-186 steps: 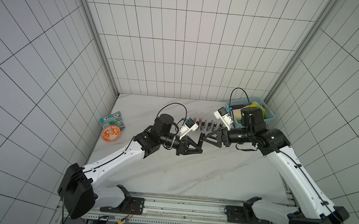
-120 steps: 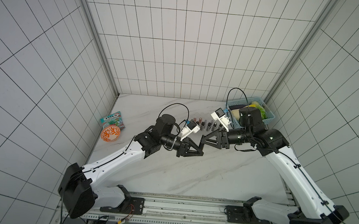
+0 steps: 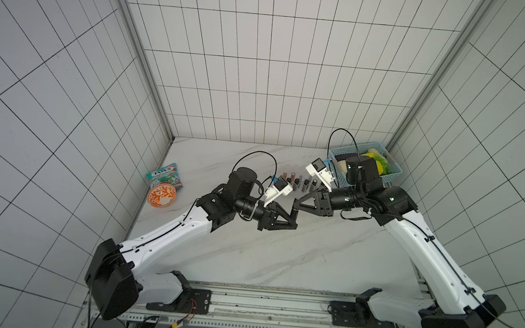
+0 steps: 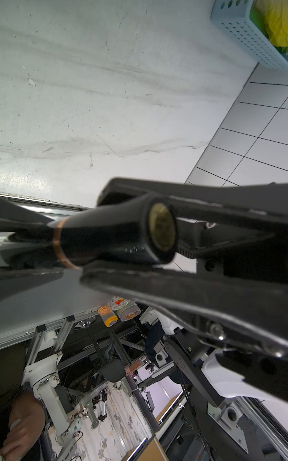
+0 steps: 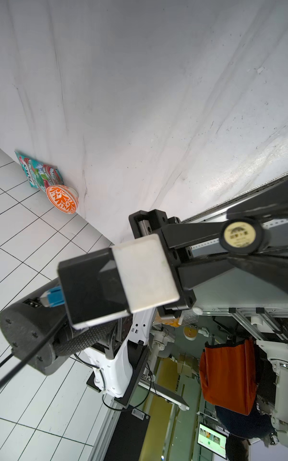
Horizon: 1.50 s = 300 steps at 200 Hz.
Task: Arrange the lipsticks in the organizer
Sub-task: Pick up the lipstick at the center of the board, then place the lipstick in the storage box.
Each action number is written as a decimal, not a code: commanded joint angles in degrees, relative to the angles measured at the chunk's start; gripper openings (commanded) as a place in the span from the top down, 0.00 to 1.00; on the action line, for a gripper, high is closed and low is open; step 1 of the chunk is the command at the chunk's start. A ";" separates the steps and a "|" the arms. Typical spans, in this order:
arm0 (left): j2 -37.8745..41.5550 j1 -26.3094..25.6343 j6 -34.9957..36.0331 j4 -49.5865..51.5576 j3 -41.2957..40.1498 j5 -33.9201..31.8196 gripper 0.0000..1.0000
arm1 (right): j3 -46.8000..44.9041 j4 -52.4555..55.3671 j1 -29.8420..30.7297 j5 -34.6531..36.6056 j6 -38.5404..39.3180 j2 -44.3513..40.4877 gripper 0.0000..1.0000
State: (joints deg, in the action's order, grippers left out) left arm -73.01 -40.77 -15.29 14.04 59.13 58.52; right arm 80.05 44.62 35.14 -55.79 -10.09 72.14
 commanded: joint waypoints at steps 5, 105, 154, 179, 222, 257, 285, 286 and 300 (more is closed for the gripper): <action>0.80 -0.74 1.22 -0.61 2.12 1.39 1.00 | 1.16 -0.90 0.90 -0.37 -0.19 1.25 0.82; 8.89 2.80 1.89 2.05 -0.72 -21.21 0.04 | -5.01 -7.36 -4.00 27.01 -1.69 -6.22 0.92; 20.08 7.58 -1.15 -5.68 -12.63 -49.08 0.05 | -14.92 -22.10 -4.57 60.18 2.81 -5.82 0.91; 23.14 12.42 -2.93 -7.45 -17.00 -53.24 0.05 | -18.17 -31.01 -7.92 63.71 2.96 0.06 0.92; 24.45 18.33 -5.74 -9.95 -21.08 -52.41 0.05 | -16.16 -40.60 -11.35 63.68 3.77 11.32 0.92; 25.75 18.63 -5.53 -12.33 -23.57 -54.37 0.05 | -11.34 -44.49 -13.20 62.19 3.94 20.59 0.93; 26.83 18.88 -5.19 -14.02 -25.39 -55.93 0.05 | -7.33 -45.39 -13.94 60.87 4.37 26.37 0.93; 26.85 18.89 -5.14 -14.03 -25.43 -55.99 0.05 | -7.22 -45.49 -13.95 60.88 4.37 26.51 0.93; 27.12 19.14 -5.11 -14.78 -26.06 -56.06 0.05 | -5.65 -45.95 -14.16 60.79 4.80 28.93 0.93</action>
State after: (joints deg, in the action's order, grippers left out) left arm -46.94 -22.24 -20.58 2.68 34.44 4.19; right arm 70.04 2.33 21.69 5.54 -6.42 98.21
